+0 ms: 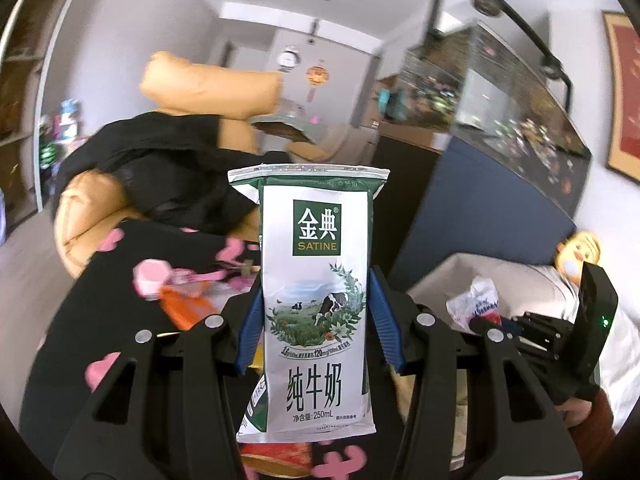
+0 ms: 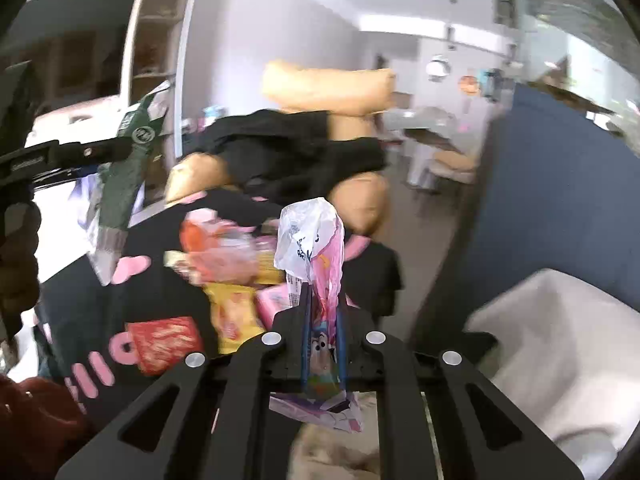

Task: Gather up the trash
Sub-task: 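Carry both items over the yellow plastic bag and open both tools to drop them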

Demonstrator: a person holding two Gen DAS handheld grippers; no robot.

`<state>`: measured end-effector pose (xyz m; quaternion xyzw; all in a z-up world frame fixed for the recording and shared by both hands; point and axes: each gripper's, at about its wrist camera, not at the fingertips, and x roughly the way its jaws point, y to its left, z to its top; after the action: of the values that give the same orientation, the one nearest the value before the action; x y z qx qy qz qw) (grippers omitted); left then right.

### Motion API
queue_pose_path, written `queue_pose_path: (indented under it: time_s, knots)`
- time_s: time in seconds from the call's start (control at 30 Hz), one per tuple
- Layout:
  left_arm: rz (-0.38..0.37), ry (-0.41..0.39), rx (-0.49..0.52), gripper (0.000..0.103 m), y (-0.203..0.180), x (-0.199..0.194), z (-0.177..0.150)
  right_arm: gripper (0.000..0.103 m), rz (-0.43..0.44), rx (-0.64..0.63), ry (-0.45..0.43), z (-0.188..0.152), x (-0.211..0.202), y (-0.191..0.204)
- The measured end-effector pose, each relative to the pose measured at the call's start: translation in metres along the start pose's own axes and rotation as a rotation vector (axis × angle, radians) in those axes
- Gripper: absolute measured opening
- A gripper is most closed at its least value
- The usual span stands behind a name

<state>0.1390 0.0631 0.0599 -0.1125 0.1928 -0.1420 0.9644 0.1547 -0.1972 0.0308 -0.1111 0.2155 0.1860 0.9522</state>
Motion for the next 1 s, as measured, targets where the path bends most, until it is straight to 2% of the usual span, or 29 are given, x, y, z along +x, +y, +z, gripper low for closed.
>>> queue_pose_path:
  time_s: [0.17, 0.27, 0.47, 0.5, 0.53, 0.57, 0.6, 0.73, 0.83, 1.0]
  knots:
    - [-0.116, 0.038, 0.042, 0.046, -0.052, 0.03, -0.004, 0.011, -0.108, 0.094, -0.018, -0.027, -0.013, -0.052]
    - [-0.179, 0.051, 0.075, 0.046, -0.08, 0.048, -0.01, 0.011, -0.154, 0.151, 0.005, -0.049, -0.004, -0.078]
    - [-0.239, 0.146, 0.097, 0.046, -0.115, 0.091, -0.027, 0.013, -0.145, 0.258, 0.102, -0.1, 0.026, -0.108]
    - [-0.244, 0.158, 0.096, 0.046, -0.118, 0.097, -0.029, 0.015, -0.145, 0.266, 0.131, -0.108, 0.032, -0.11]
    - [-0.251, 0.176, 0.096, 0.046, -0.123, 0.106, -0.033, 0.027, -0.152, 0.268, 0.144, -0.114, 0.033, -0.112]
    - [-0.255, 0.187, 0.095, 0.046, -0.123, 0.109, -0.038, 0.044, -0.155, 0.271, 0.151, -0.119, 0.034, -0.113]
    - [-0.257, 0.201, 0.095, 0.046, -0.126, 0.114, -0.041, 0.054, -0.145, 0.28, 0.149, -0.124, 0.034, -0.115]
    - [-0.267, 0.265, 0.086, 0.046, -0.137, 0.136, -0.056, 0.055, -0.133, 0.312, 0.152, -0.134, 0.028, -0.123]
    - [-0.278, 0.283, 0.077, 0.046, -0.145, 0.148, -0.065, 0.055, -0.189, 0.31, 0.127, -0.134, 0.01, -0.13]
    - [-0.315, 0.257, 0.079, 0.046, -0.171, 0.167, -0.075, 0.055, -0.294, 0.335, 0.074, -0.134, -0.03, -0.154]
